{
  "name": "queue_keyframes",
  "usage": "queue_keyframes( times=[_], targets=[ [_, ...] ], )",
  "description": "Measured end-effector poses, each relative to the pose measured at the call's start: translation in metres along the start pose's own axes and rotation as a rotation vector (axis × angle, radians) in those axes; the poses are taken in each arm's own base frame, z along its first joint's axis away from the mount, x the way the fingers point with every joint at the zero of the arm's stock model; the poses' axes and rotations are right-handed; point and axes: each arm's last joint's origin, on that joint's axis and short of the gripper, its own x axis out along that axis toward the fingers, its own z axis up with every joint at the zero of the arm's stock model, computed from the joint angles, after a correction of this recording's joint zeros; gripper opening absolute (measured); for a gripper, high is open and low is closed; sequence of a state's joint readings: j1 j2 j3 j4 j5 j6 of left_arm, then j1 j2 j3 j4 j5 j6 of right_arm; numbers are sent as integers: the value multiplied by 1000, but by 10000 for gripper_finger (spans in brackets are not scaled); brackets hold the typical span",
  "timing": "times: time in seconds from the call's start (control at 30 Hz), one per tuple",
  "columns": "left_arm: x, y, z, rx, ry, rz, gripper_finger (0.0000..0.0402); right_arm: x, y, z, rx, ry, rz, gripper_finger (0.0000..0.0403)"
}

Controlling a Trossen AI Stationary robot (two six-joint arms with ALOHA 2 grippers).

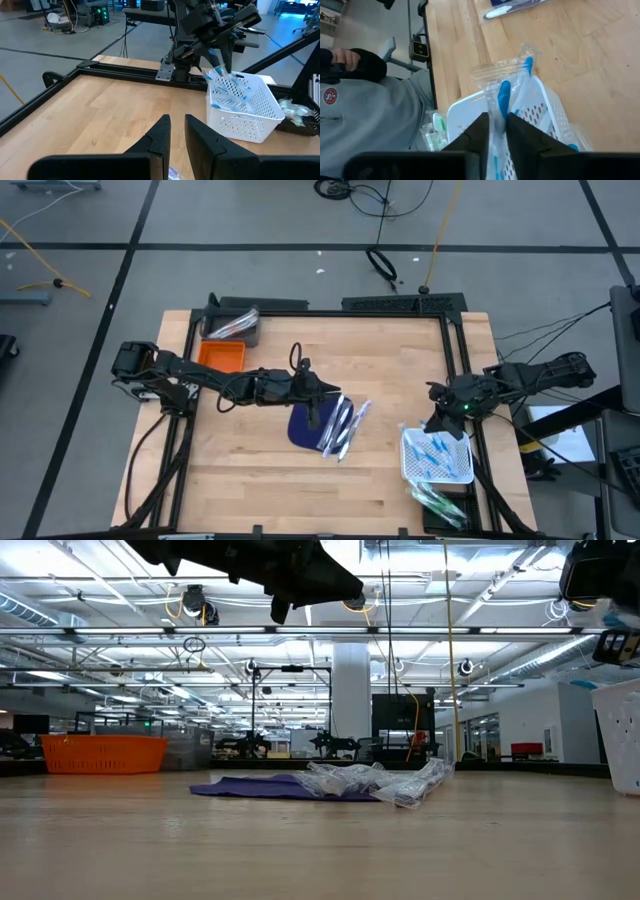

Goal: Pick & Place Toothbrushes
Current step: Put the blue toothbrush into the white bin, then put the purple toothbrush into the orange bin

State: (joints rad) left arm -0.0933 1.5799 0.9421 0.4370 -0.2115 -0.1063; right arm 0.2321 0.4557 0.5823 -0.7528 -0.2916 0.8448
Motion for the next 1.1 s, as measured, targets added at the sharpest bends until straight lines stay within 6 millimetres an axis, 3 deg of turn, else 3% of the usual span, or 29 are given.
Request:
queue_keyframes(
  times=[0.37, 0.57, 0.8, 0.93, 1.1],
  targets=[
    [0, 1, -7, 11, 73, 8, 56, 1, -1, 1, -30, -20, -23, 116],
    [-1, 1, -11, -36, 109, 16, 56, 1, 1, 2, -65, -36, -8, 126],
    [-1, 6, -18, -76, 182, 42, 56, 3, 16, 19, -222, -202, 78, 127],
    [-1, 8, -18, -78, 190, 49, 56, 20, 24, 33, -387, -240, 77, 125],
    [-1, 8, -18, -72, 188, 48, 56, 55, 27, 50, -573, -221, 33, 115]
  ],
)
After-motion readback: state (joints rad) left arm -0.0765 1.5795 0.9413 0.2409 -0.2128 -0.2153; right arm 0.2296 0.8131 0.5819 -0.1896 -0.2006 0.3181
